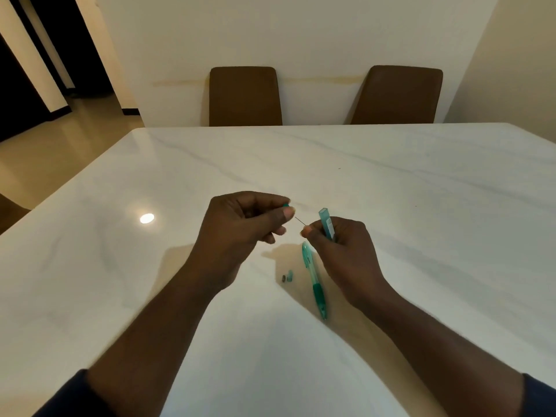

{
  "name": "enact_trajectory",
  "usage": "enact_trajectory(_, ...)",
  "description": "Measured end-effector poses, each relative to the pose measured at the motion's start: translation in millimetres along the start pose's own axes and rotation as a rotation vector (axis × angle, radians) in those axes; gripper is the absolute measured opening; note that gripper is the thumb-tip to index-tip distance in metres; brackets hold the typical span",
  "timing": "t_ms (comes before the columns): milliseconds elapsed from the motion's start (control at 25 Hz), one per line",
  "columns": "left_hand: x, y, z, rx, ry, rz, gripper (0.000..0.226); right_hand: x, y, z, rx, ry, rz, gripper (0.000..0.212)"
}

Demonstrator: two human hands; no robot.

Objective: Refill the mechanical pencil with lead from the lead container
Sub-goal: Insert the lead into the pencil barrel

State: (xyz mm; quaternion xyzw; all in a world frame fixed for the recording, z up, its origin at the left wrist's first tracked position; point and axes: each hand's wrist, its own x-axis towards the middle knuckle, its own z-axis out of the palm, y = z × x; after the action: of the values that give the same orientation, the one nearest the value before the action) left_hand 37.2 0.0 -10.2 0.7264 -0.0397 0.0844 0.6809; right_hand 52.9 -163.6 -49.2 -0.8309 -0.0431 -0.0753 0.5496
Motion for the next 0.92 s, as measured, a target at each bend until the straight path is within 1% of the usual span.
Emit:
enact_trajectory(80,-5,0,11,-0.086,0.005,-0.002,0.013,-2,1,2,-0.084,-0.004,-0.061,0.037)
enact_trajectory(200,-6,-2,16,-0.095,0.01,0.018,0.014,-6,-2,3,-0.159,-0.023,-0.109,0.043)
enact_trajectory(320,-6,-3,17,-0.081,0.008,0.037,0.015,-7,-3,4,-0.215,-0.036,-0.136,0.041)
enact_trajectory(520,-9,-1,19,0.005,0.006,0.051,0.016,-7,-2,4,-0.256,-0.042,-0.12,0.04)
enact_trajectory(720,-8,-3,17,0.151,0.044,0.077,0.01,-5,-1,4,-0.302,-0.041,-0.062,0.025)
enact_trajectory(760,-9,-3,17,0.185,0.054,0.073,0.009,-5,-1,4,-0.318,-0.039,-0.053,0.026)
enact_trajectory(840,-9,-3,17,0.247,0.061,0.069,0.007,-5,-2,3,-0.355,-0.022,-0.044,0.033)
enact_trajectory(920,-10,-2,15,0.288,0.064,0.074,0.007,-5,-1,4,-0.395,-0.026,-0.036,0.031)
